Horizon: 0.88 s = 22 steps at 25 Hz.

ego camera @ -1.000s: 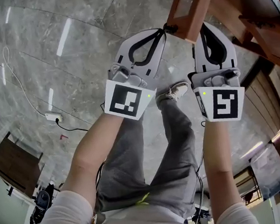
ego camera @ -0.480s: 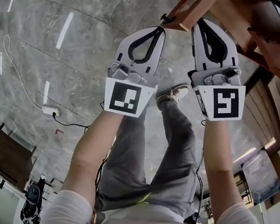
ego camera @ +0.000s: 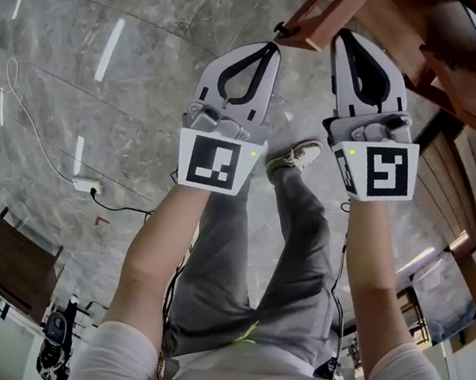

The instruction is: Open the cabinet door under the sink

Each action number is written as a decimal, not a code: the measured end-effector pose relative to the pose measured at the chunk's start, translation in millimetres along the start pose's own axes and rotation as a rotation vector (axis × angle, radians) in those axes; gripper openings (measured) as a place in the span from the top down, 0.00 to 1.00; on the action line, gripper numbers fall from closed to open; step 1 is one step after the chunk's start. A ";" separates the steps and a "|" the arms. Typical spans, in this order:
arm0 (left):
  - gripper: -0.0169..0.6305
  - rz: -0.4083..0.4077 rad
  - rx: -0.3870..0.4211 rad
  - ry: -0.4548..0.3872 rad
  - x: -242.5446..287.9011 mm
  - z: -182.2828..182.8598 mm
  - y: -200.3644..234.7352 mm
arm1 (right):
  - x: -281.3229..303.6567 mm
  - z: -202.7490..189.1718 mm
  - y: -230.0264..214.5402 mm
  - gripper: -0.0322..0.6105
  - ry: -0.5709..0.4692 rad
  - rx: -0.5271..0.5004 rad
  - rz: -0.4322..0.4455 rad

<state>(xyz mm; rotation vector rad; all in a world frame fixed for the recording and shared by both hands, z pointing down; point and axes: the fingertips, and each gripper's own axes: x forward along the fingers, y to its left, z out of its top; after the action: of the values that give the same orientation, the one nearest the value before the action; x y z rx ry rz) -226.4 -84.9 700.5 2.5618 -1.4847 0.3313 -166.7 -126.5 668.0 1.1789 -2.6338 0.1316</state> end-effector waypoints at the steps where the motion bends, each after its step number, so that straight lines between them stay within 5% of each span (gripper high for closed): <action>1: 0.95 -0.002 0.000 -0.004 1.1 2.8 -1.4 | -2.6 0.8 -3.6 0.90 0.003 0.002 -0.008; 11: 0.95 -0.008 0.012 -0.005 5.4 41.6 -19.3 | -44.9 19.6 -45.5 0.90 0.038 0.020 -0.090; 22: 0.95 -0.002 0.028 -0.031 -5.7 150.2 -51.9 | -123.8 95.8 -91.7 0.90 0.058 0.059 -0.177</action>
<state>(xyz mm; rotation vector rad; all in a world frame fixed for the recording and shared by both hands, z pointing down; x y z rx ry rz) -167.7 -91.9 553.0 2.6013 -1.4981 0.3158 -37.6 -116.1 541.0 1.3990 -2.4778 0.2088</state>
